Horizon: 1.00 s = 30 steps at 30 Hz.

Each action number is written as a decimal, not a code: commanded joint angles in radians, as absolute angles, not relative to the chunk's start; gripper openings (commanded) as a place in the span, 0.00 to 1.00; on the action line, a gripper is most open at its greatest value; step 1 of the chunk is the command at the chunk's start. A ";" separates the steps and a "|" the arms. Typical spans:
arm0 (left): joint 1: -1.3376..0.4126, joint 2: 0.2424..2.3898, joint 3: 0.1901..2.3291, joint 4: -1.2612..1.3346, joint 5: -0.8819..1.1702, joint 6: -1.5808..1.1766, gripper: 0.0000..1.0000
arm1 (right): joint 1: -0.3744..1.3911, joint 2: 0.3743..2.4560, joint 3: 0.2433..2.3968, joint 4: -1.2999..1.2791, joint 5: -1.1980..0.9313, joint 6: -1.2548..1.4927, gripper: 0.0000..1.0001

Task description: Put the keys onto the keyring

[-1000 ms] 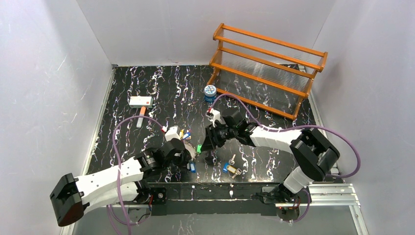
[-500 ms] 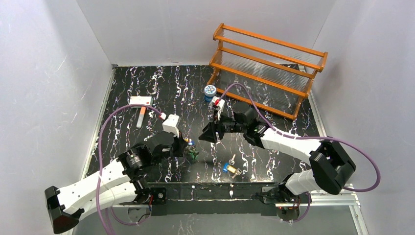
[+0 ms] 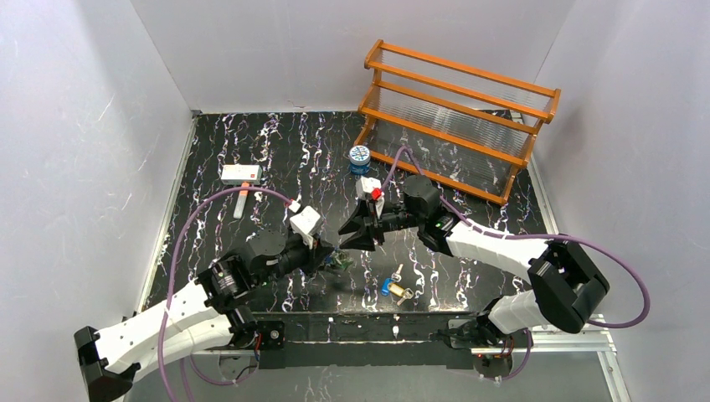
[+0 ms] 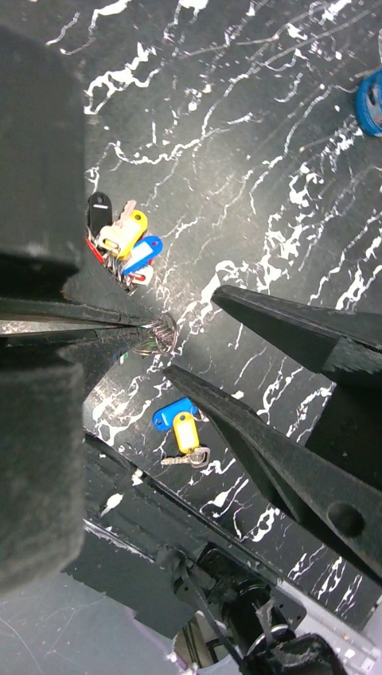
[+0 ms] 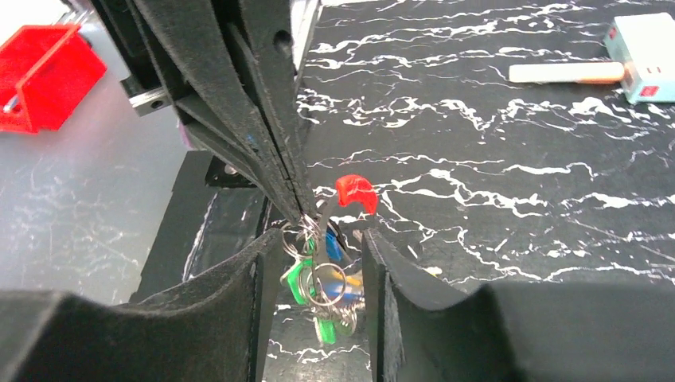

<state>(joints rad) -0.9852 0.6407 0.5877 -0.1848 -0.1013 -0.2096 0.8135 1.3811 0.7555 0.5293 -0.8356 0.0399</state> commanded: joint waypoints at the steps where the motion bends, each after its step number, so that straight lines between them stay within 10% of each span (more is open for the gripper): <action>1: -0.988 0.615 0.558 -0.040 -0.006 -0.132 0.00 | 0.811 1.388 0.773 0.584 -0.964 -0.057 0.47; 20: -0.988 0.650 0.542 0.034 0.076 -0.153 0.00 | 0.811 1.381 0.706 0.628 -0.986 -0.181 0.37; 25: -0.989 0.655 0.537 0.039 0.075 -0.154 0.00 | 0.811 1.387 0.712 0.636 -1.003 -0.181 0.03; 30: -0.988 0.630 0.542 0.027 0.034 -0.139 0.00 | 0.811 1.381 0.720 0.542 -0.957 -0.216 0.01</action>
<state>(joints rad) -0.9848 0.6590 0.5446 -0.0090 0.0448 -0.1516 0.8108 1.3857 0.7029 0.5716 -0.9936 -0.1730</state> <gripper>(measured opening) 0.009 0.039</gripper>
